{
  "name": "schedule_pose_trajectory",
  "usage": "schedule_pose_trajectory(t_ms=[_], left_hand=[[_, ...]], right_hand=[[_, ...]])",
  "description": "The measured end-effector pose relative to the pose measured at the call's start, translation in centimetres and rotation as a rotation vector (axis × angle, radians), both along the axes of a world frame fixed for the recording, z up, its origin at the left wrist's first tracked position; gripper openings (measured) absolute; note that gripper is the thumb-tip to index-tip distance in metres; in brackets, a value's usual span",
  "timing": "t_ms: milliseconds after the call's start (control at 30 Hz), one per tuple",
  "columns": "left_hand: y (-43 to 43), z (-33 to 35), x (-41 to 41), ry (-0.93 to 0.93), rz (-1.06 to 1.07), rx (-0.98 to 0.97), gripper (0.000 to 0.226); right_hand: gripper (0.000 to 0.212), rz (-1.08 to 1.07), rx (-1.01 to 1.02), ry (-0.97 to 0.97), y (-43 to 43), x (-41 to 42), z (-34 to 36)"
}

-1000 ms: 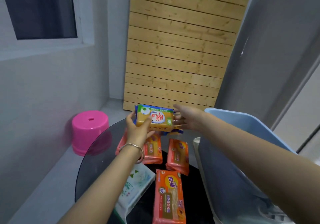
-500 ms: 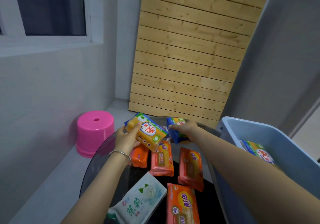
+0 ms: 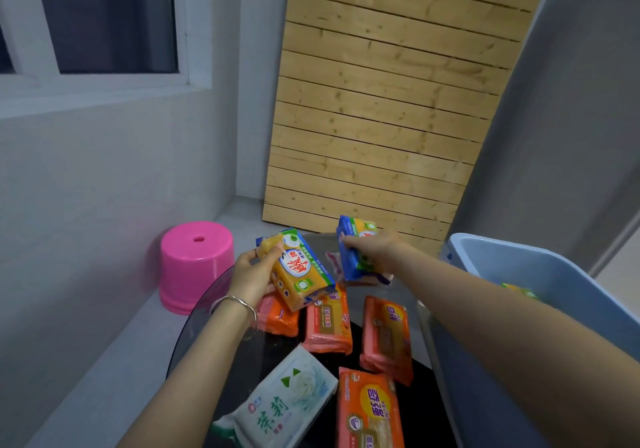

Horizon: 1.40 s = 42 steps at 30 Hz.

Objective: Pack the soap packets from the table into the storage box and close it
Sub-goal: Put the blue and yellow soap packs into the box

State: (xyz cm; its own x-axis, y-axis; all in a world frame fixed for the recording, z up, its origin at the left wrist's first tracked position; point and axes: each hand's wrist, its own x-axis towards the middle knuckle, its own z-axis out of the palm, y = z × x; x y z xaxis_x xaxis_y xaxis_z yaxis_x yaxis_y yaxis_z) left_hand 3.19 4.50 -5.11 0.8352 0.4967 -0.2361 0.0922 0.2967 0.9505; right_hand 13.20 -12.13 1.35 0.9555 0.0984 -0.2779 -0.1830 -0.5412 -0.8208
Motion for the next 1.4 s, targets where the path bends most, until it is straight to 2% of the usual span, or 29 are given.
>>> schedule_pose_trajectory(t_ms=[67,167,300,367,600,700,800,867,967,1167,1233,1300,1400], left_hand=[[-0.3,0.5,-0.1,-0.014,-0.013,-0.006,0.054],[-1.8,1.9,-0.4,-0.047,-0.038,0.004,0.053],[-5.0,4.3,-1.4,-0.072,-0.122,0.034,0.051],[-6.7,5.4,-2.1,-0.083,-0.160,0.049,0.046],[-10.4,7.4,-3.7,-0.111,-0.299,0.058,0.039],[-11.7,8.0,-4.2,-0.120,-0.335,0.079,0.037],[-12.4,8.3,-4.6,-0.111,-0.332,0.089,0.040],[-12.7,8.4,-4.8,-0.105,-0.332,0.099,0.042],[-12.9,8.6,-5.0,-0.111,-0.330,0.125,0.042],[-13.9,9.7,-5.5,-0.142,-0.386,0.151,0.041],[-15.0,10.3,-5.4,-0.162,-0.433,0.155,0.038],[-16.4,11.2,-5.2,-0.178,-0.482,0.151,0.036],[-19.2,12.4,-4.1,-0.194,-0.555,0.220,0.036]], right_hand=[[0.028,0.032,0.083,0.048,-0.5,-1.4,2.9],[0.046,0.060,0.011,-0.067,-2.2,-2.7,6.7],[0.086,0.152,0.001,-0.149,-6.8,-5.1,10.5],[0.090,0.186,0.014,-0.165,-9.9,-6.6,11.8],[0.075,0.109,-0.032,-0.072,-20.0,-10.2,11.6],[0.061,0.136,-0.145,0.050,-22.3,-11.5,10.2],[0.067,0.215,-0.301,0.105,-23.0,-12.4,8.1],[0.054,0.263,-0.343,0.137,-22.7,-12.9,6.7],[0.041,0.306,-0.342,0.181,-22.3,-13.2,5.5],[0.040,0.273,-0.145,0.326,-24.0,-12.2,6.7],[0.039,0.301,-0.156,0.223,-24.7,-12.0,7.4],[0.038,0.292,-0.127,0.018,-25.2,-11.8,8.4],[0.035,0.251,0.072,-0.192,-26.2,-11.4,9.7]])
